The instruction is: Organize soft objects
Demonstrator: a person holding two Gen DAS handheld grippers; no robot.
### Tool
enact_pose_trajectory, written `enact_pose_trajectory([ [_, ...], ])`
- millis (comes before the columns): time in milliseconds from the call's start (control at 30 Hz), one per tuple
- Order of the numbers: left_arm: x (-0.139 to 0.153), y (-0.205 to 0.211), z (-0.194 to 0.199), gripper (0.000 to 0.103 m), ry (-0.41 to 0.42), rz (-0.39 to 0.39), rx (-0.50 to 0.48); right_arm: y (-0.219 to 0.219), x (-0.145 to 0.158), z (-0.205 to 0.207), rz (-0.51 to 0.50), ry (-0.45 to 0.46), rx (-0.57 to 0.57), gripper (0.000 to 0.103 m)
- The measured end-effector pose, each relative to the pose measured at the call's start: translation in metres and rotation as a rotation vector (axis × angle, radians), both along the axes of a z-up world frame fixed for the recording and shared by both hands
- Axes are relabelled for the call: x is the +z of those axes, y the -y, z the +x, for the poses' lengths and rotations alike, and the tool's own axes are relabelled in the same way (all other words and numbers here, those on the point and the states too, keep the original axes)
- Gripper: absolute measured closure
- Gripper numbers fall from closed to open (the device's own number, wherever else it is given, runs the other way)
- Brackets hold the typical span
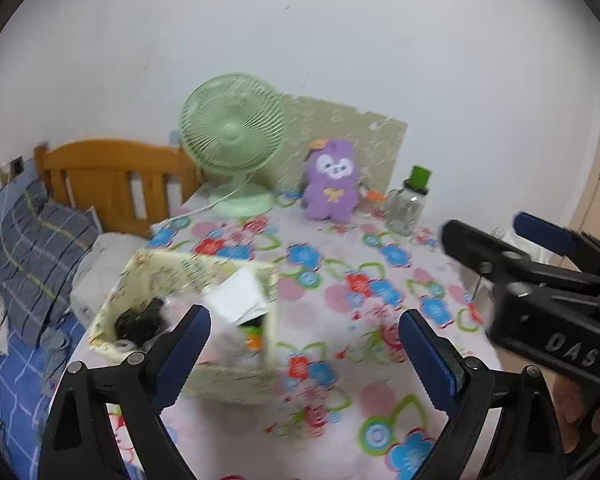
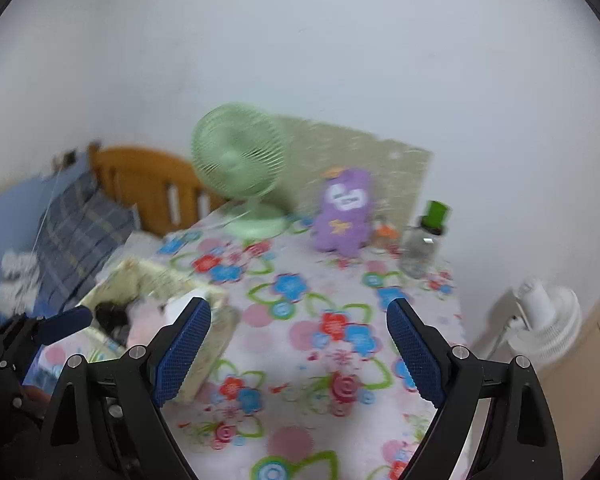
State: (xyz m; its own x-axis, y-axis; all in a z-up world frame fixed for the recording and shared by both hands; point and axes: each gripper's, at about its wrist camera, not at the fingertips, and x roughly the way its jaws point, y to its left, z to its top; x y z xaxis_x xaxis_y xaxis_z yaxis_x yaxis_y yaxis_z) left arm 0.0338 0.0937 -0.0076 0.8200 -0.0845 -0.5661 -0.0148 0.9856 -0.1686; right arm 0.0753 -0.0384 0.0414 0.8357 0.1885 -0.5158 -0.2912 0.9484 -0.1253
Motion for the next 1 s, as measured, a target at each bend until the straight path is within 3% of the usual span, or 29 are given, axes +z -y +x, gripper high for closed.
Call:
enact_pose_trajectory([
  [200,0.024,0.035,-0.003,0.004,0.07,0.003,-0.055,0.07,0.02,-0.024,0.106,0.08,-0.137,0.007],
  [433,0.046,0.073,-0.013,0.0,0.15,0.049,-0.1,0.115,0.024,-0.047,0.156,0.116,-0.215,0.004],
  [767,0.05,0.091,-0.025,0.0,0.179,0.072,-0.106,0.129,0.025,-0.061,0.136,0.168,-0.262,0.001],
  [1000,0.054,0.092,-0.03,0.0,0.193,0.082,-0.094,0.132,0.023,-0.059,0.156,0.155,-0.251,0.001],
])
